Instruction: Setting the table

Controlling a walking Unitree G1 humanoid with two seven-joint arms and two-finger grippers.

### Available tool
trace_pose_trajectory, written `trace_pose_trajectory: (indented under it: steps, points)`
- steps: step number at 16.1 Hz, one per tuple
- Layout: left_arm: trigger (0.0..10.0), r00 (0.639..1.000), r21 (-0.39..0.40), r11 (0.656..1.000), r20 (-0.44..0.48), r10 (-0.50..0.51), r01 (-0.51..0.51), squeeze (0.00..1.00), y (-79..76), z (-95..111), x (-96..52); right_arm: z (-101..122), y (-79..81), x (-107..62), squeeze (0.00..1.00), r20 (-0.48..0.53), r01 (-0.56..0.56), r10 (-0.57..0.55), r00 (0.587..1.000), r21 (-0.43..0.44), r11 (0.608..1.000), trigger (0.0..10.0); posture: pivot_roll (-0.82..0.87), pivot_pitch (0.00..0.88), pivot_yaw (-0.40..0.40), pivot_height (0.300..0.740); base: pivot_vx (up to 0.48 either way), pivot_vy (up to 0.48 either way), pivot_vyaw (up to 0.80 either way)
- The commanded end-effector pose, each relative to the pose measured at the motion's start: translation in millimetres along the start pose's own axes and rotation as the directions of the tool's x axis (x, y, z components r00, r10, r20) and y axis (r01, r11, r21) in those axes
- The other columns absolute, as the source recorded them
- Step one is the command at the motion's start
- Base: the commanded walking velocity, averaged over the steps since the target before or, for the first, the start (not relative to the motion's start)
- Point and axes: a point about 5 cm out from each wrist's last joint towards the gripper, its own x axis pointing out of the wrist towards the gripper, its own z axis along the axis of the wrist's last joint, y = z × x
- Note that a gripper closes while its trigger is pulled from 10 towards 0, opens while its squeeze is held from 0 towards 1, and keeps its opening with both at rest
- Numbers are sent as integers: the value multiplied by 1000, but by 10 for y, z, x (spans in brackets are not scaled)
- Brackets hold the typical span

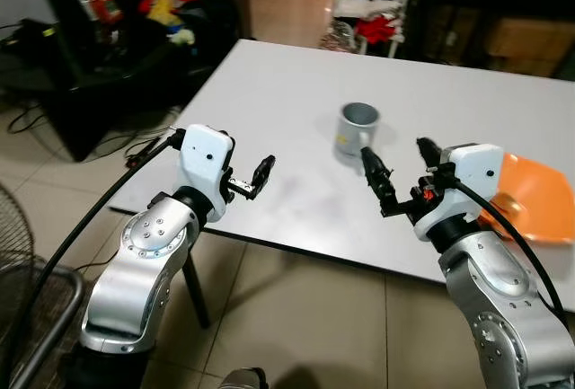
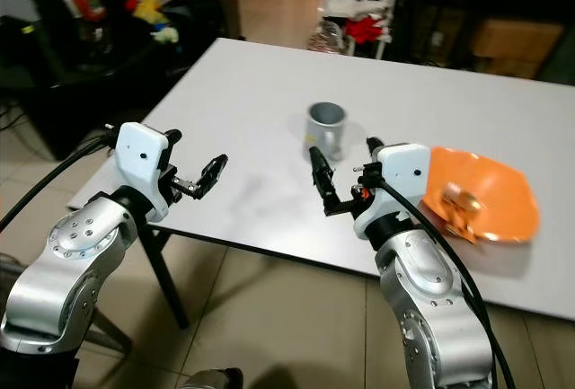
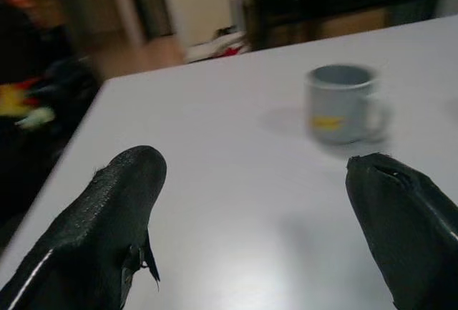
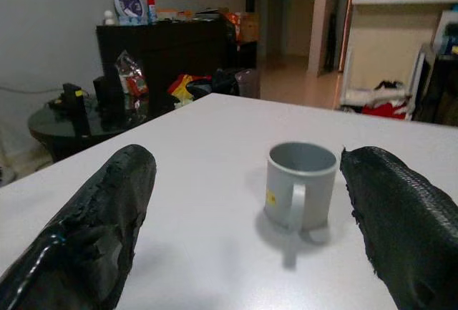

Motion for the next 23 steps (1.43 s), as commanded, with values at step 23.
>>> trace_pose_trajectory:
  steps: [23]
  points:
    - [10000,999,-25,999,-25,35,-36,0,52,5,55,-63,-124,82,1000,23,113,-111,994,-72,991,10000,39,0,19,740,0,0,800]
